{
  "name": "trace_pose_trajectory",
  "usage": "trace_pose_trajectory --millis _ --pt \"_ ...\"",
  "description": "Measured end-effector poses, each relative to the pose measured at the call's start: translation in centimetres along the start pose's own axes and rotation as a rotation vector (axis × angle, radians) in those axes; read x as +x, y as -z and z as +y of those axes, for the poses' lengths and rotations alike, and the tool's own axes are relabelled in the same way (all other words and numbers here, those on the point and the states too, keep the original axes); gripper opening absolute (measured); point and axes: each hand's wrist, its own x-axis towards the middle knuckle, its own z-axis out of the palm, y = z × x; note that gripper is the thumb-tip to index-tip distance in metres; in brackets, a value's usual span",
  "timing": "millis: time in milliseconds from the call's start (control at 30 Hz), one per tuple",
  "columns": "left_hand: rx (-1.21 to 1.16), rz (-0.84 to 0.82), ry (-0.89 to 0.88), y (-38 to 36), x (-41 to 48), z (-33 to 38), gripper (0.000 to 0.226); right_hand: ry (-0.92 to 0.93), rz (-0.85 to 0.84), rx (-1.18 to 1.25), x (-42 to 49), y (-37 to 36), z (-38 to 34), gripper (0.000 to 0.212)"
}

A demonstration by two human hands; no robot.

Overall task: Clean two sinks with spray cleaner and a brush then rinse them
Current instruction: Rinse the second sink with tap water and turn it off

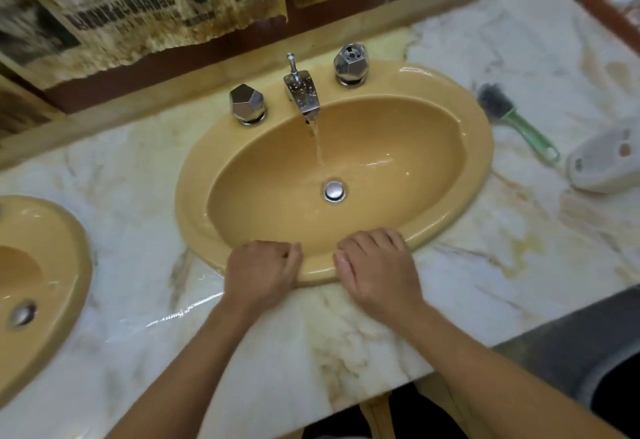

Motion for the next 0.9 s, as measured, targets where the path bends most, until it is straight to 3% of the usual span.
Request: trace_pose_trajectory --millis 100,200,300,367,400,500,600,733,900 --pt "-0.031 0.016 0.001 0.3 0.0 -1.8 0.052 0.066 0.036 -0.088 1.0 0.9 6.3 0.041" --pt "0.029 0.010 0.022 -0.3 -0.1 -0.8 0.052 -0.183 0.088 -0.056 1.8 3.0 12.8 0.035" --pt "0.027 -0.110 0.134 -0.3 0.4 1.4 0.054 -0.348 0.107 -0.077 1.8 2.3 9.8 0.031" --pt "-0.084 -0.221 0.196 -0.1 1.9 2.7 0.051 -0.324 0.147 -0.017 0.8 0.9 5.0 0.028" --pt "-0.279 -0.290 0.261 0.2 3.1 3.4 0.049 -0.271 0.155 0.035 0.2 0.4 3.2 0.026" --pt "-1.396 -0.424 0.629 1.9 8.1 4.9 0.047 -0.218 0.122 0.110 0.4 0.8 3.4 0.030" --pt "-2.142 -0.245 0.861 3.5 13.4 5.3 0.048 -0.368 -0.006 0.030 1.9 1.8 8.1 0.042" --pt "-2.483 -0.025 0.986 3.8 17.1 6.3 0.044 -0.570 -0.085 0.041 5.4 3.0 15.1 0.072" --pt "-2.533 0.167 1.086 2.8 18.2 8.1 0.050 -0.553 -0.071 0.133 9.8 4.1 20.2 0.074"
